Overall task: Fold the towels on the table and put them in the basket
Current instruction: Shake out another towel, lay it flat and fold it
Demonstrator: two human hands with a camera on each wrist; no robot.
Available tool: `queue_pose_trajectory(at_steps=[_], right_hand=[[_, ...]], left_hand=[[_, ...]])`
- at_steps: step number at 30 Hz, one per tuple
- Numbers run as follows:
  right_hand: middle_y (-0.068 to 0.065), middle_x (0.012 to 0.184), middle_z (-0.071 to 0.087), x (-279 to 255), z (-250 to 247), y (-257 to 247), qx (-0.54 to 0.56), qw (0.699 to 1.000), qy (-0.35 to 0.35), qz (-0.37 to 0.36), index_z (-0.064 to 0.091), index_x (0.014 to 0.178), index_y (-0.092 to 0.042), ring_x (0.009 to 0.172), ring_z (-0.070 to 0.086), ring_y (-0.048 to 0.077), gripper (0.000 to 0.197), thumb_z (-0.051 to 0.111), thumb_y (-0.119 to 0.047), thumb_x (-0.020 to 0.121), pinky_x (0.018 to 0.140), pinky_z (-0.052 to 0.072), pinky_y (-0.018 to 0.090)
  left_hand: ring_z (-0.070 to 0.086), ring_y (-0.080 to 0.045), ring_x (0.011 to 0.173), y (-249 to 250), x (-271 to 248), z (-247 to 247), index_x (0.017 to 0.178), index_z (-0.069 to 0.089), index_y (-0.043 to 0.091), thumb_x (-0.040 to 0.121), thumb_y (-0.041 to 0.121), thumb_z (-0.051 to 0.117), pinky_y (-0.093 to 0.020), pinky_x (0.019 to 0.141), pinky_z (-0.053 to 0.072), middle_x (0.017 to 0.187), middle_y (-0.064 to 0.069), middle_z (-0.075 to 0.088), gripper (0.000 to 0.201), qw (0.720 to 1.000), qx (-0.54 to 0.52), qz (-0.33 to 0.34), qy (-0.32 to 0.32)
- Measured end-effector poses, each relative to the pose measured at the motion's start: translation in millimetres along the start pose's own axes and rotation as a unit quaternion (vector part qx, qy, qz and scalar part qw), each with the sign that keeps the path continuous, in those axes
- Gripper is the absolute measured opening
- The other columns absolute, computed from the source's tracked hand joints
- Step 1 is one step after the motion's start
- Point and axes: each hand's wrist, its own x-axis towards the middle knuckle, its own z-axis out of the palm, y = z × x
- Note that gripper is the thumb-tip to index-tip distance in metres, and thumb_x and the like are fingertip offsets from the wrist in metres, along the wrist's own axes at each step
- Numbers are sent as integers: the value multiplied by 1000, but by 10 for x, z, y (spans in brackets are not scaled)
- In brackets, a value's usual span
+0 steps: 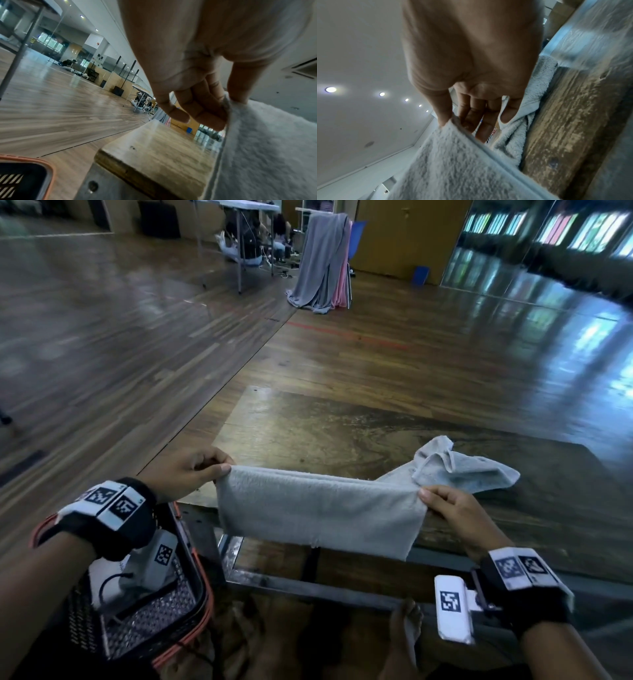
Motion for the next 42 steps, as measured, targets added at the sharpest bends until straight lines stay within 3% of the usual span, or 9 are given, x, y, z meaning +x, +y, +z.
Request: queue_pose_trajectory(at_steps=[3,11,15,17,20,23,29,37,42], right_hand=[[-4,86,71,77,51,28,-30,999,4,12,69,85,-16,74,64,-5,14,58,-21,90,72,44,16],[-5,93,67,271,173,-61,-123,987,105,24,64,93,-23,83,59,7,15,54,-33,92,65,40,20],[10,118,61,357,396,-51,-195,959,204,4,57,118,-13,99,57,20,29,47,-25,94,87,46,36],[9,117,60,360,571,-73,-225,953,201,-38,58,115,-14,103,57,22,26,48,-22,92,93,46,45],[3,113,63,335,878,-80,-314,932,140,-110,61,108,-19,107,55,21,22,49,-21,90,97,40,45],[-3,127,56,277,1145,-33,-414,896,41,-156,54,121,-24,119,47,18,31,44,-27,92,99,29,38],[-6,157,17,273,1386,212,-553,820,-80,-127,20,146,-30,145,11,13,52,23,-46,97,115,11,42],[-3,159,-2,338,892,432,-566,823,-32,-30,8,149,-29,146,-6,14,77,9,-71,85,117,-2,46],[0,159,-1,327,582,475,-572,819,-10,-27,9,149,-26,146,-3,16,70,18,-64,90,118,6,44]], left_hand=[[61,-23,87,-94,70,29,91,62,12,92,12,52,-45,87,47,90,-8,65,10,1000,15,-4,21],[57,-17,83,-45,391,162,92,62,18,91,20,54,-23,73,43,89,-3,63,8,986,47,-4,162],[54,-9,90,56,514,332,109,59,15,92,20,51,-18,70,38,104,2,62,19,953,96,-20,288],[56,-12,95,126,540,512,115,58,11,92,17,50,-23,79,41,113,-3,63,25,956,133,15,260],[58,-21,109,191,553,868,122,56,17,94,24,45,-34,95,44,125,-4,61,31,969,228,59,70],[38,-20,132,148,553,1202,136,40,25,96,36,34,-40,106,30,147,0,38,42,927,360,45,-93],[3,-18,146,-21,650,1359,146,7,34,97,43,16,-45,114,9,158,6,4,51,899,429,-4,-89],[-9,-21,145,-376,651,935,146,0,37,90,62,10,-55,114,-6,158,5,-7,62,897,422,-124,-32],[-7,-25,145,-160,427,894,146,10,19,97,44,21,-55,114,-8,158,-8,-6,57,900,417,-121,-42]])
